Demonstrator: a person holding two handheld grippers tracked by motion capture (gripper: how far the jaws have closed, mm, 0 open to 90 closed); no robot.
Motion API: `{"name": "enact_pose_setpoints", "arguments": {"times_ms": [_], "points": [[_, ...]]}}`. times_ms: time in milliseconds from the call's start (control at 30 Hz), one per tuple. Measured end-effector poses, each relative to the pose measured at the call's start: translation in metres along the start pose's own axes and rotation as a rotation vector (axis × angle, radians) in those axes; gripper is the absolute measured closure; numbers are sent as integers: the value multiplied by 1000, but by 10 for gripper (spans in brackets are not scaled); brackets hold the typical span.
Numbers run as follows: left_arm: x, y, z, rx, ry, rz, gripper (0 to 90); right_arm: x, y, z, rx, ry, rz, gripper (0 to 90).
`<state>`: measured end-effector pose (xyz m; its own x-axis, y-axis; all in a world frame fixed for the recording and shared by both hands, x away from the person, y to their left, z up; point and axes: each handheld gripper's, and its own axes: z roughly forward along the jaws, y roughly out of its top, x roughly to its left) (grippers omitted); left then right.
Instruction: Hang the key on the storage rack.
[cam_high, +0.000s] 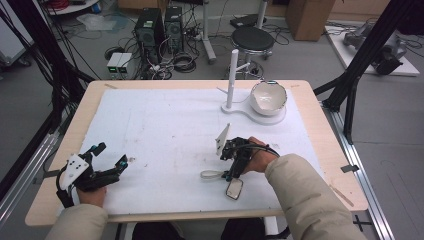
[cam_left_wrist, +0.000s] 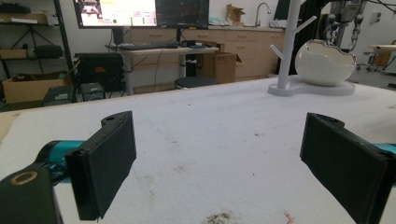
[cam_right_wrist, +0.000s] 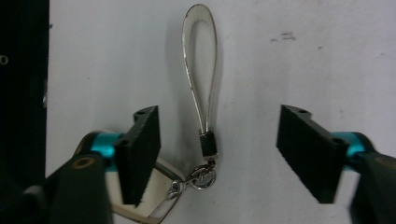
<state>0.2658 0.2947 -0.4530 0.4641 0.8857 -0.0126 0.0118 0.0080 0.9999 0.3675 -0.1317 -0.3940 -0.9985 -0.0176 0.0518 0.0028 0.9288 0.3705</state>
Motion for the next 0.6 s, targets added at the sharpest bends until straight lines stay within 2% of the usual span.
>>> {"name": "enact_pose_setpoints", "arguments": {"times_ms": [200, 600], "points": [[0, 0, 0, 0, 0, 0, 110, -1, 5, 2, 23, 14, -11, 497], [0, 0, 0, -1, 0, -2, 110, -1, 7, 8, 88, 26, -27, 630]]}}
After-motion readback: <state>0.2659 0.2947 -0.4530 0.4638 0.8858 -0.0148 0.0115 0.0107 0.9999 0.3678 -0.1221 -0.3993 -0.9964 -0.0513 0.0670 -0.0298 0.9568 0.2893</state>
